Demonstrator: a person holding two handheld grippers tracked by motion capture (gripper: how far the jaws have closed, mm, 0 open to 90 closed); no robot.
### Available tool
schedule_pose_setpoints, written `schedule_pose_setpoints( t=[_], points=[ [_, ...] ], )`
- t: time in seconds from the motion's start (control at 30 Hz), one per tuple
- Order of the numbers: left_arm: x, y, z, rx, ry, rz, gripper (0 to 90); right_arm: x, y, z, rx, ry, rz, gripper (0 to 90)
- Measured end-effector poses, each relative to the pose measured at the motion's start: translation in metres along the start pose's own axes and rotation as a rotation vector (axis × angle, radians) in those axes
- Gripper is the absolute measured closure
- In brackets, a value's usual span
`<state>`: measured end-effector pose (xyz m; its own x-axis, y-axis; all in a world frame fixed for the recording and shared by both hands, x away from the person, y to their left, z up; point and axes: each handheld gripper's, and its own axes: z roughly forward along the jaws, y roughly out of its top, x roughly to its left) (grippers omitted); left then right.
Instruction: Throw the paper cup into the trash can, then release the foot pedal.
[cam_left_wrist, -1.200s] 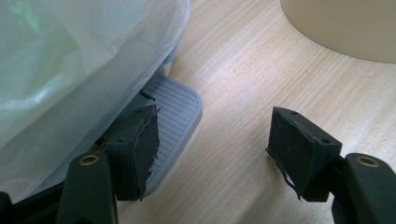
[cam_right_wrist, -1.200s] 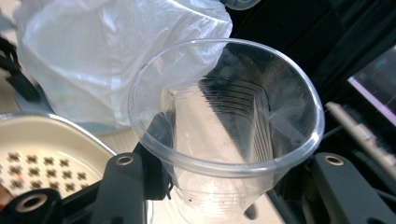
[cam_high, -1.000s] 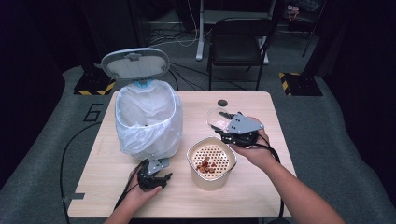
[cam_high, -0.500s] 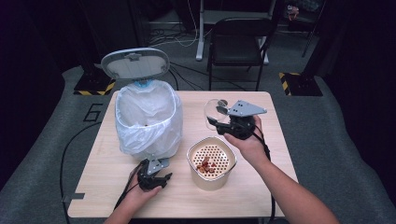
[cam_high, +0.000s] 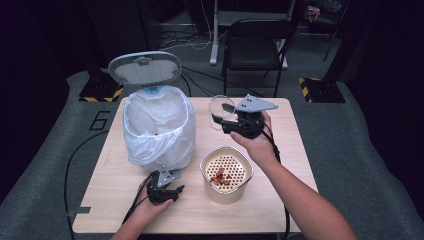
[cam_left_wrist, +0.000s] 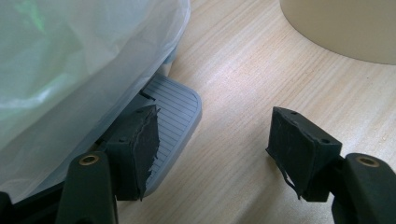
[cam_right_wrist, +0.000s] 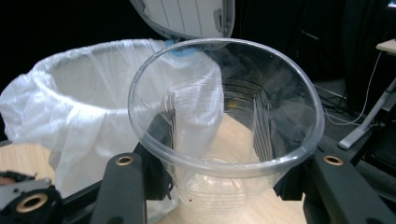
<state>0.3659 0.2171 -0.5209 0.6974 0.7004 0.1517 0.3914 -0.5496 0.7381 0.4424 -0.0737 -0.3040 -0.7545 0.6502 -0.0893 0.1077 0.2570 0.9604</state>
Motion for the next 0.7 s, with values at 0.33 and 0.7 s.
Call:
schedule_pose_setpoints(
  t=[0.33,0.7],
  points=[
    [0.0,0.0,-0.001,0.006,-0.016,-0.02,33.5,0.008,0.037,0.015,-0.015,0.048,-0.001,49.5],
    [-0.001,0.0,0.0,-0.008,-0.013,-0.04,33.5,0.02,0.062,0.029,-0.024,0.105,0.003,49.5]
  ],
)
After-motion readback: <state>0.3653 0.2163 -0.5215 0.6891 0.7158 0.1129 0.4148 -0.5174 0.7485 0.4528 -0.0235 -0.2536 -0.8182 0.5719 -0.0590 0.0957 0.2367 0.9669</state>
